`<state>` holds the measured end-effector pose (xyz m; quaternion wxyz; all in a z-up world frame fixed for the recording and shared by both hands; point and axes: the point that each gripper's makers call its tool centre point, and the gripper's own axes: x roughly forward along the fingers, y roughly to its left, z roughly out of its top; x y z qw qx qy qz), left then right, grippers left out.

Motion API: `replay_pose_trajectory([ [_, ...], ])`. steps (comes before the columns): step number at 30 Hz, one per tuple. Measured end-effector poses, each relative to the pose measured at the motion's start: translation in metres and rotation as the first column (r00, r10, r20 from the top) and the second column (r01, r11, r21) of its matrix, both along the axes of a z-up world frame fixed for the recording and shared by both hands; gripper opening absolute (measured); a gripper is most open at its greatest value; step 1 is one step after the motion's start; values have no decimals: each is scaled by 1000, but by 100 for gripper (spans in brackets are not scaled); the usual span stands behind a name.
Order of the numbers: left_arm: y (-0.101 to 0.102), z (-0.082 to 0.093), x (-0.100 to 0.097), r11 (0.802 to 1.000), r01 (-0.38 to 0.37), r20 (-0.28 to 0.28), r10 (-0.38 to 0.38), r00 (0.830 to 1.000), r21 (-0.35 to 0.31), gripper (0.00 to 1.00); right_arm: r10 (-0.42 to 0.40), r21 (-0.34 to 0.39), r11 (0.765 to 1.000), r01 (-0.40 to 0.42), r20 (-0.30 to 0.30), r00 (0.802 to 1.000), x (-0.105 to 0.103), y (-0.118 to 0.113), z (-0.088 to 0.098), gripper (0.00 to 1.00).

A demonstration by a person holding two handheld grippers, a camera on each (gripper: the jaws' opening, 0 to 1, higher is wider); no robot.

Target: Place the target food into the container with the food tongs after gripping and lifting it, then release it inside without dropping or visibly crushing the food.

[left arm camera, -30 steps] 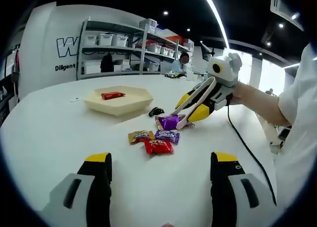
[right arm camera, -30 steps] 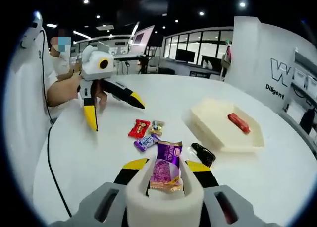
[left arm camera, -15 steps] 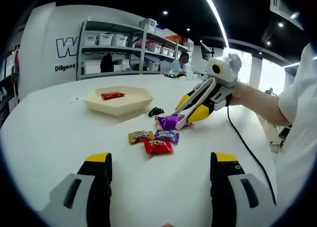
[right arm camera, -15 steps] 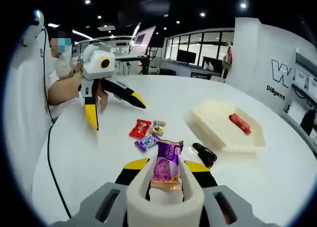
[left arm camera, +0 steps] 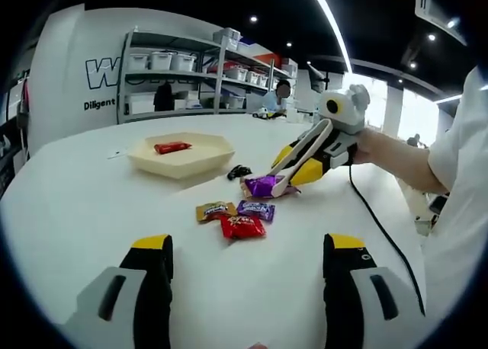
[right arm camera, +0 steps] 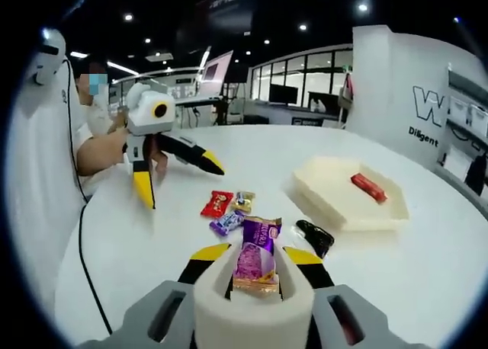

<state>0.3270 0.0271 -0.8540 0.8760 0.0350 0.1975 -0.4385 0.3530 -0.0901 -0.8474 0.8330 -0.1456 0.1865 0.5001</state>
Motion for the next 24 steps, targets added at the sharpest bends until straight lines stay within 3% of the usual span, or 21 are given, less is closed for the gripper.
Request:
replay_pose_trajectory([
  [12, 0, 1, 0, 1000, -2, 3, 2, 1000, -1, 79, 16, 47, 999, -17, 22, 1000, 4, -1, 29, 17],
  [24, 3, 2, 1, 1000, -8, 6, 8, 1000, -2, 79, 58, 86, 994, -62, 45, 997, 24, 1, 62, 17],
])
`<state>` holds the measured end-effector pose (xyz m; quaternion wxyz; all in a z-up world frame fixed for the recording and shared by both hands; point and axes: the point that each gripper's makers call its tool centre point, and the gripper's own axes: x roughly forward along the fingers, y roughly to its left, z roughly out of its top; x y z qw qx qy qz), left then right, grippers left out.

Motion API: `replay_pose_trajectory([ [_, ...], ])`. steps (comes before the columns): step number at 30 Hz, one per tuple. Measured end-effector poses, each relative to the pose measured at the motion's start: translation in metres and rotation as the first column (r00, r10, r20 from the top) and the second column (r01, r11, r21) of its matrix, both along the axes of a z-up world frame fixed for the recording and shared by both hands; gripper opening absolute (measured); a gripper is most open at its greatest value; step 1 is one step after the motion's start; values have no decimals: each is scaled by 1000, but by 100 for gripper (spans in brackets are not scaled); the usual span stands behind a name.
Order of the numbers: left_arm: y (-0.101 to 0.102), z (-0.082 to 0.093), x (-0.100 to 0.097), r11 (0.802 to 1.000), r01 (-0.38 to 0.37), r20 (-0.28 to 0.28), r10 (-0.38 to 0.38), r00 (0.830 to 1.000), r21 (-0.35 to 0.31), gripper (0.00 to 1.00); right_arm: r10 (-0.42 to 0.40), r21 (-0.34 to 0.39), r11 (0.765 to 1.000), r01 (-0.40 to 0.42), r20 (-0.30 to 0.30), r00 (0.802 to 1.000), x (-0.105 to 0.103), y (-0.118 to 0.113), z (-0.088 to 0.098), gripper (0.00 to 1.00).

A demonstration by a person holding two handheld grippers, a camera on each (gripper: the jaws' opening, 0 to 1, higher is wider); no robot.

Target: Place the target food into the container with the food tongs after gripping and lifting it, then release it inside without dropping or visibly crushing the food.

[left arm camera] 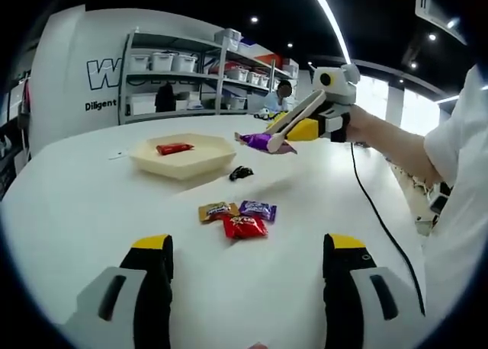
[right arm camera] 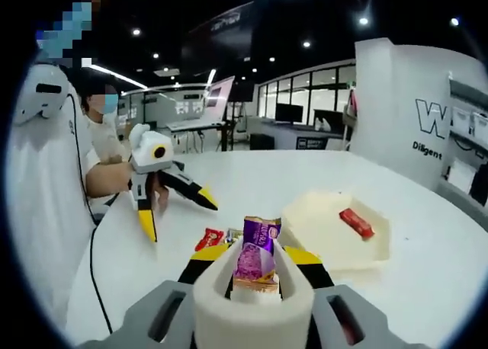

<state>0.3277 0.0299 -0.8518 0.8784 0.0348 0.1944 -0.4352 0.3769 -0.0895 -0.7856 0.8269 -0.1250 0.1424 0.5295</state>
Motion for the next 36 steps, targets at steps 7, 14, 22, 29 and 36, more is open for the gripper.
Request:
replay_pose_trajectory([
  [7, 1, 0, 0, 1000, -5, 0, 5, 1000, -1, 79, 39, 9, 999, -39, 5, 999, 17, 8, 11, 17],
  [14, 4, 0, 1, 1000, -12, 1, 12, 1000, 0, 79, 60, 2, 998, -60, 9, 998, 43, 15, 17, 17],
  [22, 7, 0, 2, 1000, -20, 1, 20, 1000, 1, 79, 95, -31, 995, -94, 9, 995, 62, 23, 13, 17],
  [29, 10, 1, 3, 1000, -30, 1, 30, 1000, 1, 79, 112, -65, 992, -112, 1, 994, 83, 26, 1, 17],
  [36, 11, 2, 2, 999, -32, 3, 32, 999, 6, 79, 114, -95, 989, -114, -12, 993, 105, 25, -8, 17],
])
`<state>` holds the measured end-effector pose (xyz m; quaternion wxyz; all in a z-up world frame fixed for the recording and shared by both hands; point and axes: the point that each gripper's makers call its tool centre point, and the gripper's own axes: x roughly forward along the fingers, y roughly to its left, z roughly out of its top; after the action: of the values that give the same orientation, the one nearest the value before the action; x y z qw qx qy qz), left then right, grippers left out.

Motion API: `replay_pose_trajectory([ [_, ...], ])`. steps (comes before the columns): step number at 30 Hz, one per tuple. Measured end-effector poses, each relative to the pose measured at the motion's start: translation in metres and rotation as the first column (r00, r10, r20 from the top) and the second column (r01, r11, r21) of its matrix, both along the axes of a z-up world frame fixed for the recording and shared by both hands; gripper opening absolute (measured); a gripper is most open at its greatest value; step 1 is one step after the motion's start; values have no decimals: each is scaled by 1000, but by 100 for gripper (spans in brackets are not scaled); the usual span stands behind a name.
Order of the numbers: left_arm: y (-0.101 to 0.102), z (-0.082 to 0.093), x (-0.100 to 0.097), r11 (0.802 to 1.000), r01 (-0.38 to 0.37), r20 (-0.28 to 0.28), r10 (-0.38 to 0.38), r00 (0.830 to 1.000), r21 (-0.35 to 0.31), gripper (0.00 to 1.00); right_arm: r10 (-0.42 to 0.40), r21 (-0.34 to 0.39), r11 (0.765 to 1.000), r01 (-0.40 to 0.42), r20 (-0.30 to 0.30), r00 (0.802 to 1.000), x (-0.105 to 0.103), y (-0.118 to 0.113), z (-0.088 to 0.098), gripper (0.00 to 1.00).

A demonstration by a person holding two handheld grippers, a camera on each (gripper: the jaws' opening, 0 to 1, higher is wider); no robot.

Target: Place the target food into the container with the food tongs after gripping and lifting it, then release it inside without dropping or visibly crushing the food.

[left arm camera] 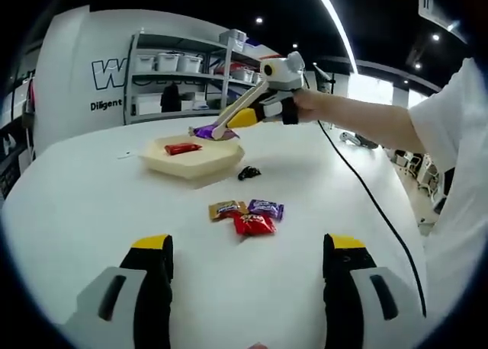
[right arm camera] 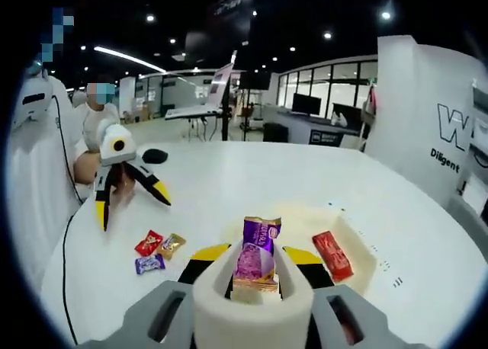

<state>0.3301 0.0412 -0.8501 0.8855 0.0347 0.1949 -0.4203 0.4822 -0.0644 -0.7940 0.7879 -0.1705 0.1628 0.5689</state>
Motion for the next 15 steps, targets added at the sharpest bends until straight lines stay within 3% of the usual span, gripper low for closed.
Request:
replay_pose_trajectory([
  [15, 12, -1, 0, 1000, -28, -2, 28, 1000, 7, 79, 56, -77, 995, -55, 2, 998, 39, -3, -22, 16],
])
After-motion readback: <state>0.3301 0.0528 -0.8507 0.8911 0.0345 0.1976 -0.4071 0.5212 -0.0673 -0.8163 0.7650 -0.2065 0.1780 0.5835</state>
